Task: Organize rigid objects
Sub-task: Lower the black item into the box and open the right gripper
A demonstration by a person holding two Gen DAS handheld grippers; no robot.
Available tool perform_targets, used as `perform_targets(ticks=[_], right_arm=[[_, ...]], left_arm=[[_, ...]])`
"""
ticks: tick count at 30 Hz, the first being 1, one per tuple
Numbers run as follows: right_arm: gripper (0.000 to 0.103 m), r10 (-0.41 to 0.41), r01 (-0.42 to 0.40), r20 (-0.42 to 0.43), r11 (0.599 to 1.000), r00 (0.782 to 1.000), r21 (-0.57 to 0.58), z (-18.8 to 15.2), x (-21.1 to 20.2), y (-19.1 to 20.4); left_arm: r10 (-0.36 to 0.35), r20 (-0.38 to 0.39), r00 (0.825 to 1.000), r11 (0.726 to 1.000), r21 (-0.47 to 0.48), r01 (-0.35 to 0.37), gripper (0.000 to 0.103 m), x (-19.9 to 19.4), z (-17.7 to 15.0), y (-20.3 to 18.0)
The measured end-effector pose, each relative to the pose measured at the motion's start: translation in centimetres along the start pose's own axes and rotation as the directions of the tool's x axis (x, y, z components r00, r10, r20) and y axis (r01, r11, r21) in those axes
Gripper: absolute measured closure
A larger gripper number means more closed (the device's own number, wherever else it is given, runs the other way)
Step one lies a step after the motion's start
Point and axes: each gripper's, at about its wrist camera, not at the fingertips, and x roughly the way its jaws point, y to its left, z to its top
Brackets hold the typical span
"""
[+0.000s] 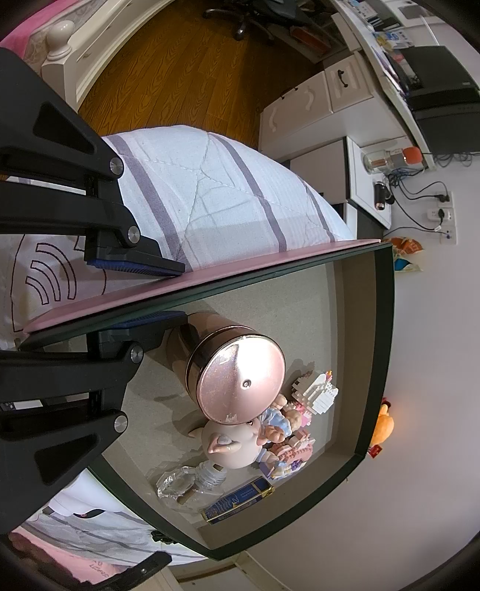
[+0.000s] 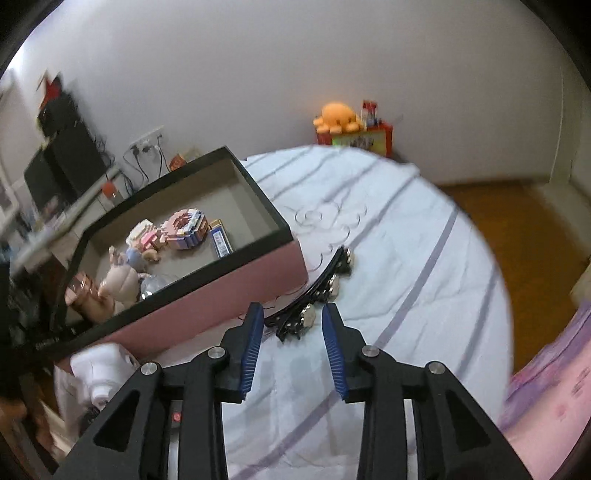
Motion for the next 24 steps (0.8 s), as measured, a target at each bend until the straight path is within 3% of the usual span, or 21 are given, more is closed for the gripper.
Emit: perform_targets(ticks=[4,8,10,14,20,24], right_arm=[[0.068,0.002,0.0,-0.018,0.996,1.0,0.089,0.7,1.3,-0.7],[0.065,-0.049,0.052,-0.027,0.994,0.998,0.095,1.4,2.4,0.0],[0.058,-0.091,0.095,-0.042,0.991,0.995,0.094,1.5,3.0,0.2],[0.058,-0.124,0.13,-0.057,0.986,0.991,0.106,1.2,4.1,-0.3],[0.082,-0.169,0.171,-0.044,0.985,0.985,0.039,0.9,3.9,0.2],[0.083,-0.158,0.158,-0.018,0.987,0.987,0.029,0.5,2.7,0.4]], left_arm=[[0.0,0.001,1.0,1.0,0.001,0.0,0.083,0.0,0.0,0.0],[-0.001,0.001,1.0,1.0,0.001,0.001,0.083,0.0,0.1,0.0],[0.0,0.0,1.0,1.0,0.001,0.0,0.083,0.0,0.1,0.0],[0.0,0.001,1.0,1.0,0.002,0.0,0.083,0.0,0.0,0.0],[0.0,0.001,1.0,1.0,0.001,0.0,0.083,0.1,0.1,0.1],[-0.001,0.002,1.0,1.0,0.0,0.001,0.083,0.1,0.1,0.1]])
